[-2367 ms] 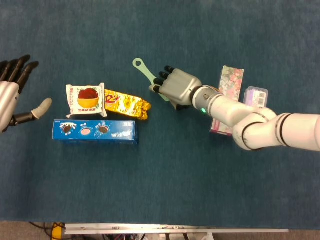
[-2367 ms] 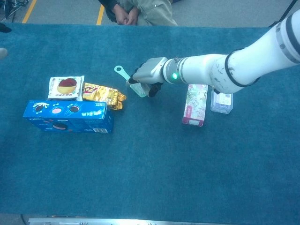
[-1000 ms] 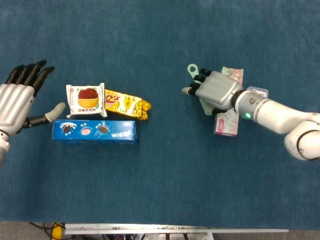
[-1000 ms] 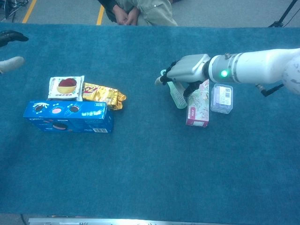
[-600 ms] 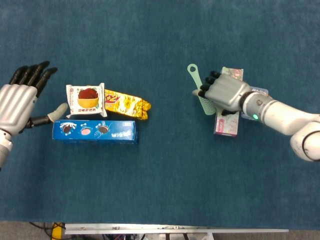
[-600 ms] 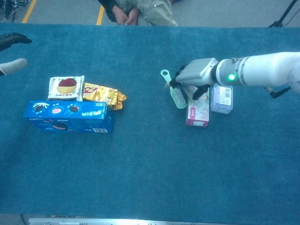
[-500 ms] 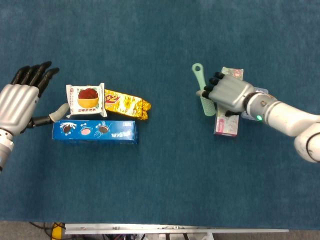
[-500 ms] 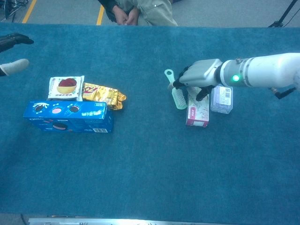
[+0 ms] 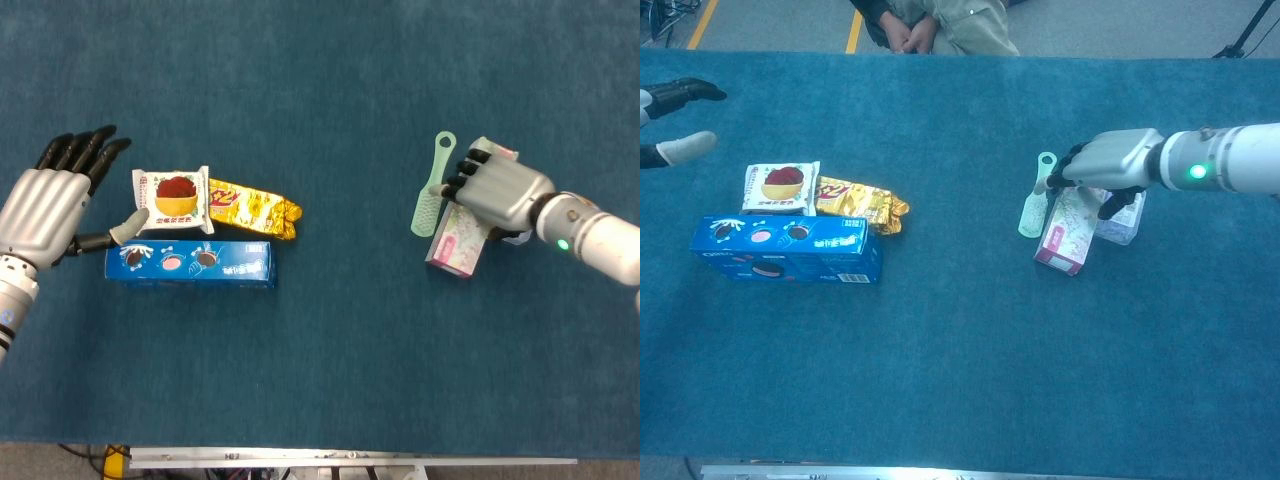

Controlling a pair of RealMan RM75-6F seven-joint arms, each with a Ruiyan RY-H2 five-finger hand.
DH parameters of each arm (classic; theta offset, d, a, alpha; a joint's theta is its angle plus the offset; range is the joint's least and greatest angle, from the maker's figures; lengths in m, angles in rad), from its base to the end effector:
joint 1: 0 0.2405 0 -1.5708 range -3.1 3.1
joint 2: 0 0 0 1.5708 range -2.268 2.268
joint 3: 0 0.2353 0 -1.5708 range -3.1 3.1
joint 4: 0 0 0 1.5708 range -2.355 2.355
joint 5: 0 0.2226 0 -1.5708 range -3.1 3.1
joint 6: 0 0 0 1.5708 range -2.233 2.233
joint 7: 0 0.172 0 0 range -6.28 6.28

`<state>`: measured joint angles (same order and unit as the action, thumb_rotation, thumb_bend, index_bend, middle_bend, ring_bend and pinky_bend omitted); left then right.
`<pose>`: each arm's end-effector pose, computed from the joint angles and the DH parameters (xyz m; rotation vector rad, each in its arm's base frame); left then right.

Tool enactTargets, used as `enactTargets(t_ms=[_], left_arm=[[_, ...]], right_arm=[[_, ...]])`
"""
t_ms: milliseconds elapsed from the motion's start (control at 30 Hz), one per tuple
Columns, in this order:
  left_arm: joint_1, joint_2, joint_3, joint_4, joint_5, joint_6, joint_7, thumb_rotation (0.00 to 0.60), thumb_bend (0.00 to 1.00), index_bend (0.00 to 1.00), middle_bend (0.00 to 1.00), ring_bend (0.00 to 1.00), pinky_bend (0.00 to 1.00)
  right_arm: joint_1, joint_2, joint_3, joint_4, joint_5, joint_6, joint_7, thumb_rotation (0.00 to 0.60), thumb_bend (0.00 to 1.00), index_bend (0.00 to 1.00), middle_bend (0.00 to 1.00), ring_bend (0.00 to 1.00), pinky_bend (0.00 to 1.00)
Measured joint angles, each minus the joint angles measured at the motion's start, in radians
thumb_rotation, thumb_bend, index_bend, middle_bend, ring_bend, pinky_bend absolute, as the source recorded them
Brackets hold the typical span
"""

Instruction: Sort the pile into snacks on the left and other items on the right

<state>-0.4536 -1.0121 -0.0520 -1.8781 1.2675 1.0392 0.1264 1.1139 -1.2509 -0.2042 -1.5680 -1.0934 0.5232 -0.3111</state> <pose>-0.2145 0.2796 0.0828 -1.7398 -1.1117 -0.8052 -0.1686 -0.3417 -0.0328 2.4458 -0.6949 0.2276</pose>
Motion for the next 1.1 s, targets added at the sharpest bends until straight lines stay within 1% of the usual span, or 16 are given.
enactTargets(t_ms=[133, 167, 233, 367, 433, 467, 500, 533, 567, 600, 667, 700, 767, 833, 1000, 1100], left_arm=[[-0.004, -0.002, -0.003, 0.001, -0.003, -0.003, 0.001, 0.053, 0.22, 0.03, 0.00, 0.00, 0.00], [-0.004, -0.001, -0.004, 0.001, -0.003, -0.002, 0.002, 0.052, 0.22, 0.03, 0.00, 0.00, 0.00], [-0.005, 0.000, -0.007, 0.002, -0.006, 0.000, 0.002, 0.051, 0.22, 0.03, 0.00, 0.00, 0.00], [-0.004, 0.003, -0.014, 0.006, -0.013, 0.009, -0.003, 0.051, 0.22, 0.03, 0.00, 0.00, 0.00], [-0.001, 0.006, -0.017, 0.009, -0.015, 0.015, -0.007, 0.060, 0.22, 0.03, 0.00, 0.00, 0.00], [0.000, 0.007, -0.018, 0.010, -0.016, 0.018, -0.009, 0.080, 0.22, 0.03, 0.00, 0.00, 0.00], [0.002, 0.009, -0.019, 0.011, -0.017, 0.022, -0.011, 0.124, 0.22, 0.03, 0.00, 0.00, 0.00], [0.005, 0.011, -0.020, 0.012, -0.017, 0.030, -0.011, 0.184, 0.22, 0.03, 0.00, 0.00, 0.00], [0.008, 0.012, -0.021, 0.012, -0.017, 0.037, -0.011, 0.253, 0.22, 0.03, 0.00, 0.00, 0.00], [0.011, 0.013, -0.023, 0.012, -0.017, 0.046, -0.011, 0.371, 0.22, 0.03, 0.00, 0.00, 0.00], [0.021, 0.015, -0.026, 0.011, -0.014, 0.074, -0.007, 0.553, 0.22, 0.03, 0.00, 0.00, 0.00], [0.026, 0.016, -0.027, 0.011, -0.012, 0.087, -0.004, 0.596, 0.22, 0.03, 0.00, 0.00, 0.00], [0.039, 0.017, -0.029, 0.010, -0.004, 0.122, 0.003, 0.600, 0.22, 0.03, 0.00, 0.00, 0.00], [0.055, 0.015, -0.031, 0.010, 0.006, 0.157, 0.007, 0.600, 0.22, 0.03, 0.00, 0.00, 0.00], [0.088, 0.001, -0.033, 0.019, 0.031, 0.223, 0.010, 0.600, 0.22, 0.05, 0.01, 0.00, 0.00], [0.109, -0.014, -0.035, 0.028, 0.043, 0.268, 0.014, 0.600, 0.22, 0.06, 0.01, 0.00, 0.00]], right_arm=[[-0.022, 0.023, 0.011, -0.016, -0.029, 0.014, 0.026, 0.455, 0.86, 0.00, 0.20, 0.10, 0.08], [-0.028, 0.027, 0.018, -0.021, -0.038, 0.021, 0.033, 0.455, 0.85, 0.00, 0.20, 0.10, 0.08], [-0.037, 0.035, 0.029, -0.030, -0.052, 0.038, 0.046, 0.455, 0.78, 0.00, 0.20, 0.10, 0.08], [-0.071, 0.065, 0.064, -0.056, -0.082, 0.096, 0.093, 0.454, 0.62, 0.00, 0.20, 0.10, 0.08], [-0.089, 0.083, 0.077, -0.068, -0.091, 0.128, 0.111, 0.454, 0.56, 0.00, 0.20, 0.10, 0.08], [-0.103, 0.097, 0.086, -0.076, -0.095, 0.150, 0.123, 0.454, 0.52, 0.00, 0.20, 0.10, 0.08], [-0.114, 0.108, 0.092, -0.082, -0.097, 0.168, 0.131, 0.454, 0.50, 0.00, 0.20, 0.10, 0.08], [-0.127, 0.120, 0.097, -0.088, -0.098, 0.186, 0.139, 0.454, 0.49, 0.00, 0.20, 0.10, 0.08], [-0.145, 0.137, 0.105, -0.096, -0.098, 0.210, 0.149, 0.456, 0.48, 0.00, 0.20, 0.10, 0.08], [-0.158, 0.150, 0.109, -0.102, -0.096, 0.227, 0.155, 0.468, 0.48, 0.00, 0.20, 0.10, 0.08], [-0.191, 0.179, 0.117, -0.117, -0.086, 0.267, 0.161, 0.522, 0.48, 0.00, 0.20, 0.10, 0.08], [-0.205, 0.191, 0.119, -0.123, -0.080, 0.285, 0.161, 0.551, 0.48, 0.00, 0.19, 0.10, 0.08], [-0.240, 0.214, 0.123, -0.138, -0.066, 0.329, 0.159, 0.583, 0.48, 0.00, 0.19, 0.10, 0.09], [-0.271, 0.232, 0.126, -0.150, -0.056, 0.370, 0.156, 0.598, 0.46, 0.00, 0.19, 0.10, 0.09], [-0.371, 0.272, 0.131, -0.182, -0.053, 0.502, 0.153, 0.600, 0.37, 0.00, 0.19, 0.10, 0.13], [-0.432, 0.280, 0.134, -0.192, -0.073, 0.599, 0.149, 0.600, 0.34, 0.02, 0.20, 0.12, 0.17]])
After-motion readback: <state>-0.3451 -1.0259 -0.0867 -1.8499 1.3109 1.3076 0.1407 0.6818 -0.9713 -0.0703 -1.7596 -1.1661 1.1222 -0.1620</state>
